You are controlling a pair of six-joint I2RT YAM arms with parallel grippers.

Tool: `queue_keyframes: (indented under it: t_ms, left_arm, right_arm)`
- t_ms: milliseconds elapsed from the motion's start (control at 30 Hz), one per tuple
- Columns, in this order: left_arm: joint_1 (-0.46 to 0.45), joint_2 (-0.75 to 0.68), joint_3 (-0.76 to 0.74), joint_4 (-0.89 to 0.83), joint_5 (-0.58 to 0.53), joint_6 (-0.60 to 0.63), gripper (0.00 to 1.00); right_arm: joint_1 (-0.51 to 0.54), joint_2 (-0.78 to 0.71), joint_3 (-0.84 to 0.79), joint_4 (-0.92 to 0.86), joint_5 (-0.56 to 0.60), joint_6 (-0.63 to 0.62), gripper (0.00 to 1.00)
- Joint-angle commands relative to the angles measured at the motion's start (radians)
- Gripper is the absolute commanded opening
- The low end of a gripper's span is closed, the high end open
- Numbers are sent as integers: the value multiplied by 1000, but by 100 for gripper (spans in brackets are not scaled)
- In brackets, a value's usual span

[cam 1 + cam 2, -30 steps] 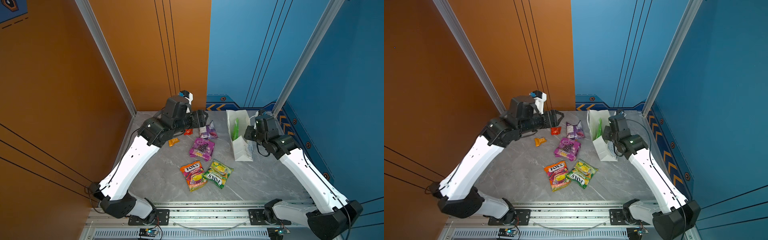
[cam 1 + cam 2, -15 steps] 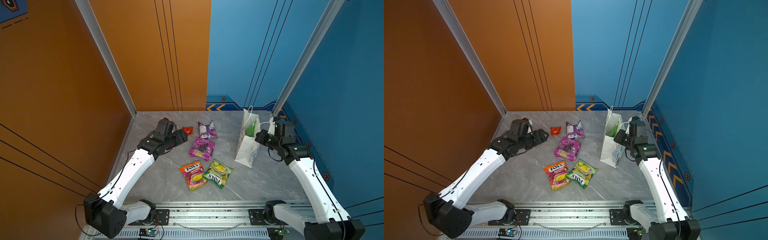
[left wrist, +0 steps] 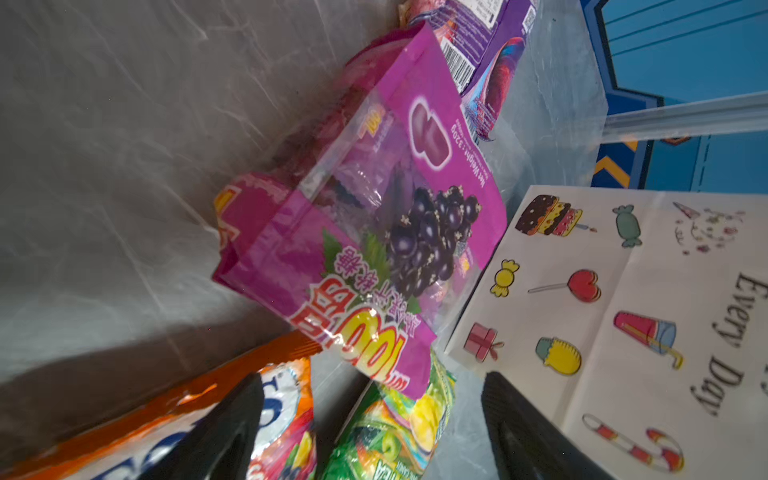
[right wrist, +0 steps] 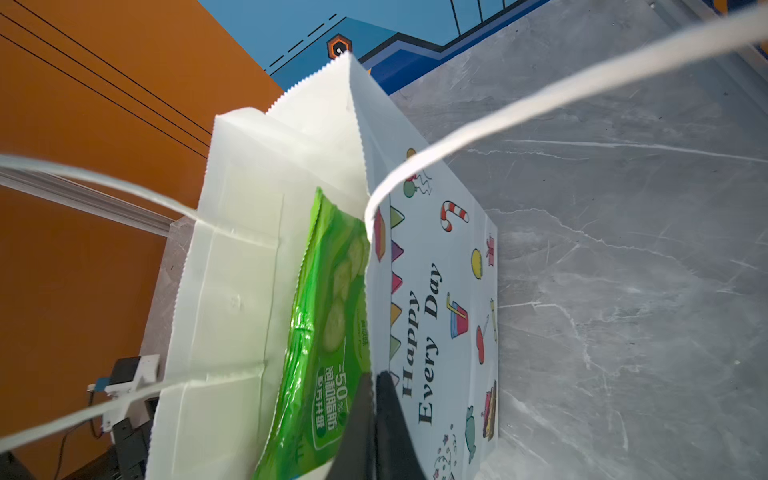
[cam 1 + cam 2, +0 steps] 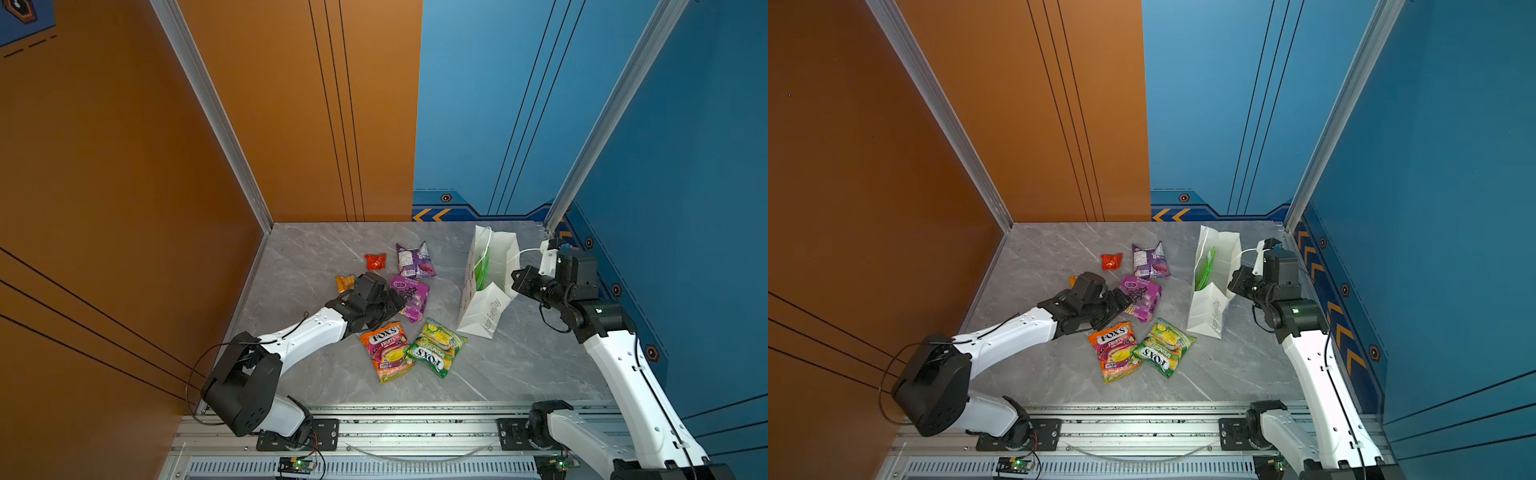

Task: Place the snacks into the paper bag
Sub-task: 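Reach the left gripper to the purple grape candy bag and grasp it, then lift the purple grape bag with the left gripper toward the paper bag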

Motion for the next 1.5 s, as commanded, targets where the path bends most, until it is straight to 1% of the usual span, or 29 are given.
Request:
queue_keyframes:
  t_ms: [0, 167, 233, 367, 467, 600, 700, 800, 833, 1000, 1100, 1200, 1367, 1467]
  left_arm:
    - [-19, 40, -31, 172, -7, -106, 83]
    - [-15, 115, -59, 309, -11, -159, 81]
    - [-14, 153, -50, 342, 7, -172, 76]
    - [-17, 217, -34, 374, 30, -191, 62]
    - [-23, 235, -26, 361, 11, -162, 51]
    - [-20, 244, -24, 337, 6, -140, 33]
    - [-19, 221, -10, 265, -19, -101, 24]
    - [-13, 185, 22, 157, -50, -27, 18]
    - [-13, 173, 35, 117, -63, -2, 18]
    - [-6, 102, 145, -115, -133, 189, 6]
    - [-4, 82, 235, -247, -165, 300, 4]
    - [-1, 75, 304, -326, -167, 391, 2]
    - [-7, 90, 439, -481, -159, 514, 0]
    - [-12, 79, 484, -534, -161, 570, 0]
  right_arm:
    - [6, -24, -17, -16, -20, -11, 0]
    - [10, -25, -16, -22, -21, -12, 0]
    - [11, -27, -15, -26, -21, -14, 0]
    - [13, -31, -17, -35, -14, -16, 0]
    - [14, -31, -17, -36, -15, -17, 0]
    - [16, -24, -14, -37, -14, -17, 0]
    - [17, -22, -13, -36, -12, -16, 0]
    - [19, -22, -11, -39, -10, -18, 0]
    - [19, -22, -10, -42, -7, -20, 0]
    - [26, -27, -3, -57, 28, -30, 0]
    - [33, -23, 10, -70, 49, -39, 0]
    - [54, -13, 35, -90, 77, -58, 0]
    - [127, 42, 128, -187, 196, -129, 0]
    - [171, 83, 180, -234, 261, -172, 0]
